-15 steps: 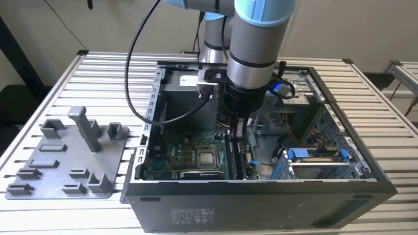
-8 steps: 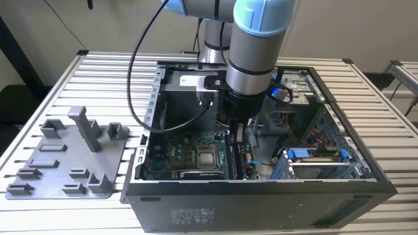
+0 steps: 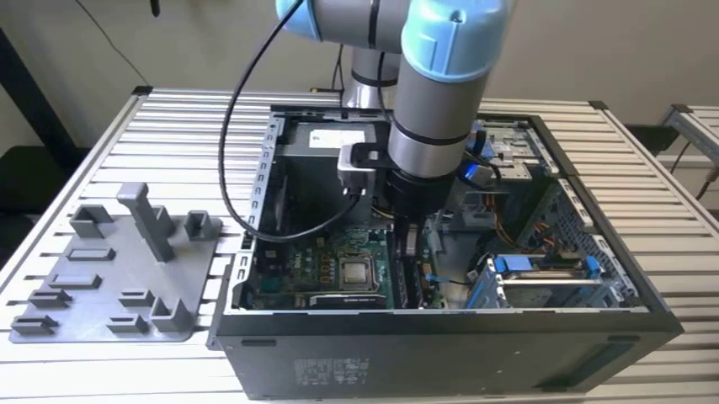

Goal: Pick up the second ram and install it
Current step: 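Press down the second ram until it locks into place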

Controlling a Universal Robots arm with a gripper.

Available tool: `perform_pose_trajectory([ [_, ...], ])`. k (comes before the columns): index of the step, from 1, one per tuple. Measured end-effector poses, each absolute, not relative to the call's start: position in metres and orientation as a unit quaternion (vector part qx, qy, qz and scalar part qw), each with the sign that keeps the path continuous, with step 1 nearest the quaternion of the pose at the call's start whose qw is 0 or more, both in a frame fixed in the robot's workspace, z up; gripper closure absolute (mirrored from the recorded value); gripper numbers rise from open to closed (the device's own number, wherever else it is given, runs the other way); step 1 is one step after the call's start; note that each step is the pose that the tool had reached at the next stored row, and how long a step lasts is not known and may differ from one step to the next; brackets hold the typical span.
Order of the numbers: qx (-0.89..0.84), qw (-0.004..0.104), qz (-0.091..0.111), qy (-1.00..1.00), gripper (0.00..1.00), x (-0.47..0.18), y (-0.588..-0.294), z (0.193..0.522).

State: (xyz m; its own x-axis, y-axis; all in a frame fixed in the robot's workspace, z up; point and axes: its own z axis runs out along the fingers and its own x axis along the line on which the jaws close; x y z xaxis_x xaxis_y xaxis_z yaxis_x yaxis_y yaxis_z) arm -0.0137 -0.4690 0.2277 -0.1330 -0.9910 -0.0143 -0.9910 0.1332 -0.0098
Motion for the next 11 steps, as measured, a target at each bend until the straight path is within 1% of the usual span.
perform_pose_trajectory([
  [7,-0.661,0.008,0.001,0.75,0.89,-0.014,-0.469,0.219],
  [11,-0.662,0.008,0.001,0.75,0.89,-0.014,-0.469,0.235],
])
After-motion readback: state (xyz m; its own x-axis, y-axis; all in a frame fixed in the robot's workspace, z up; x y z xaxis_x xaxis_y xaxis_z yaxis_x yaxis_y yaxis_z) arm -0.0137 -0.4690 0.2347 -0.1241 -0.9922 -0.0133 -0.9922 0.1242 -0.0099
